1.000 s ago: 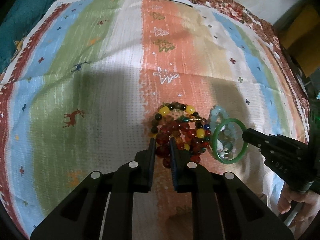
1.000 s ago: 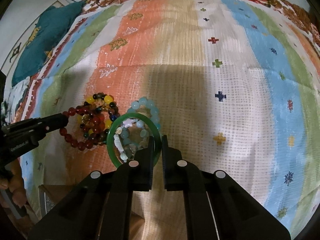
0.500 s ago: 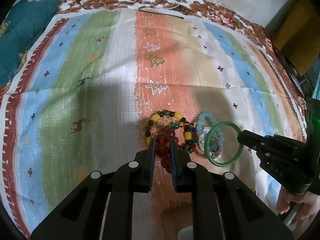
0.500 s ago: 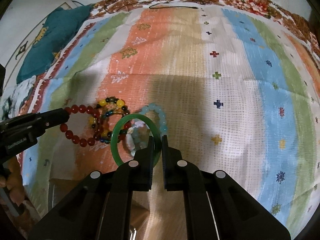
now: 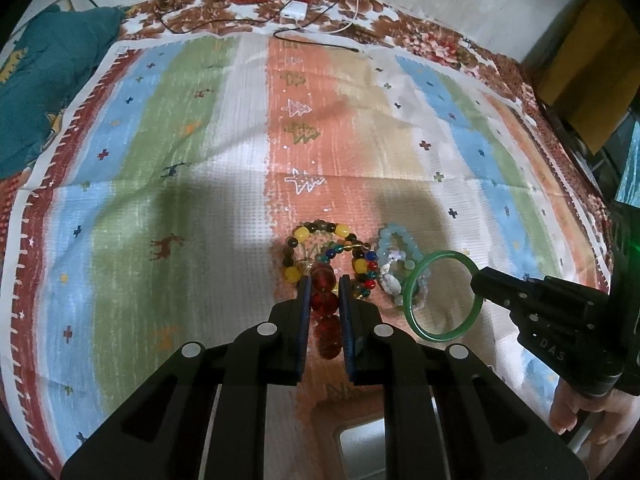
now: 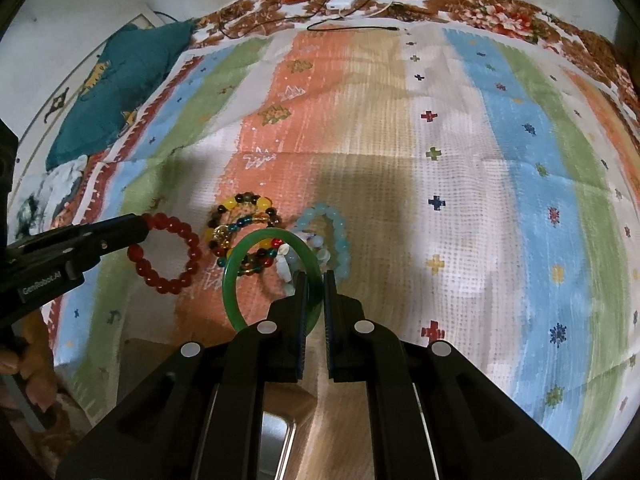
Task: Organize jewelry
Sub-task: 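Lift and carry the red bracelet and green bangle back over the tin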
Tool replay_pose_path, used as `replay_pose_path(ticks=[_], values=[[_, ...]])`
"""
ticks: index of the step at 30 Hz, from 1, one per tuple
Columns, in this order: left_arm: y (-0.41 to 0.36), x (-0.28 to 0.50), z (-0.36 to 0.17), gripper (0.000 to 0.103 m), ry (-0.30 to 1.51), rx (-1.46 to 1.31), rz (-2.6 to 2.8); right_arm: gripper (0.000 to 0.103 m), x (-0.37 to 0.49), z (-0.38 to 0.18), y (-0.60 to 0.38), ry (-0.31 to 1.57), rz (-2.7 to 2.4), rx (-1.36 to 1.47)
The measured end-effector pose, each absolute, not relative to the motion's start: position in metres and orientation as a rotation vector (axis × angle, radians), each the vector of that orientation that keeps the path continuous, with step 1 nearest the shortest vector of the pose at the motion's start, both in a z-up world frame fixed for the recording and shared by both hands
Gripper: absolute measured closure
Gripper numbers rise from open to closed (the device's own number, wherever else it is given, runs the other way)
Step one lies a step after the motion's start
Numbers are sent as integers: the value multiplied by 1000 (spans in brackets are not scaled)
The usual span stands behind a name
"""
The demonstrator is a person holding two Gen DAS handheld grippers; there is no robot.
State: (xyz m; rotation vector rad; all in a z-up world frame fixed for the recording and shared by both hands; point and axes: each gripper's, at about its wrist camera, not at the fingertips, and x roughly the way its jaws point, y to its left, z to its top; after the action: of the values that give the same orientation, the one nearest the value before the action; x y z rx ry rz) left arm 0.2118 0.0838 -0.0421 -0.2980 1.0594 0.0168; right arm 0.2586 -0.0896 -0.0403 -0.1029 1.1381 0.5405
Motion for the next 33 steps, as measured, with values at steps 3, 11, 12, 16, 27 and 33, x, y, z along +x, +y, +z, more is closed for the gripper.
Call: replay_pose_path(ticks=[3,11,12,16,27,33], values=[[82,208,-36,90,1044,-303,11,95,255,-35,-92,1129,542,-92],[73,192,-20,90,1010,-283,-5,95,244,-24,-94,1097,546,-104],[73,189,-17,90,1003,-286,-10,95,242,-22,-95,1092,547,-108],[70,177,-11,90,983,-287,-17,95,234,-15,-97,1069,550,-113],[51,143,-1,90,945,-224,-20,95,205,0,-100,1017,577,-142],[41,127,2,90,928,-202,-24,95,190,7,-105,999,597,-141]])
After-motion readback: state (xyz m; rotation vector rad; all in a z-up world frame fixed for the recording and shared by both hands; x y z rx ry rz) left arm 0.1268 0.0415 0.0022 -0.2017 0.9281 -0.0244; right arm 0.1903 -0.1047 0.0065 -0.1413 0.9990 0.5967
